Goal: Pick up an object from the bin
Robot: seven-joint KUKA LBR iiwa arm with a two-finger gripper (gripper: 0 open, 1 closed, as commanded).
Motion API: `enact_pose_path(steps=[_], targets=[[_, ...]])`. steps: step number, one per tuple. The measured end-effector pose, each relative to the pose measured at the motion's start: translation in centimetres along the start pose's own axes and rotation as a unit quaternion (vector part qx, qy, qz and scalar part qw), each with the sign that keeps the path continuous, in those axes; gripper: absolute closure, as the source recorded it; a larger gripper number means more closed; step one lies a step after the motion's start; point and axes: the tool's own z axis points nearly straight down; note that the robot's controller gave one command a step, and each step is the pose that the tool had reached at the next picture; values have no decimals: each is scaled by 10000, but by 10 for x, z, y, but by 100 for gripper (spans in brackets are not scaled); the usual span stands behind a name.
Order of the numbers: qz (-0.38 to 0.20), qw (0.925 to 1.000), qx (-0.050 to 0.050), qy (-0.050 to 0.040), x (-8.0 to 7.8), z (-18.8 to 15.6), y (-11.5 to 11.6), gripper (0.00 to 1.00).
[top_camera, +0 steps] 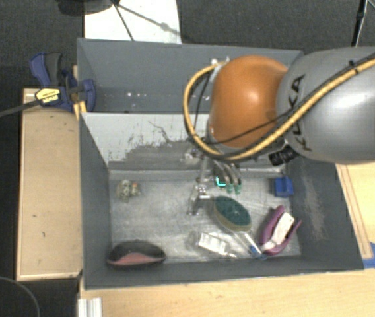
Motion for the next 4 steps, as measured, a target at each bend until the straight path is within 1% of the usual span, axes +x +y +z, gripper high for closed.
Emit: enact_pose_path(steps=[1,2,3,4], targets=[[-987,9951,-16,-35,-13,122,124,0],[-1533,9882,-3,-58,-44,88,119,0],[1485,9889,-19,-50,-42,86,124,0],[2484,9687,-2,-19,-38,119,126,0]])
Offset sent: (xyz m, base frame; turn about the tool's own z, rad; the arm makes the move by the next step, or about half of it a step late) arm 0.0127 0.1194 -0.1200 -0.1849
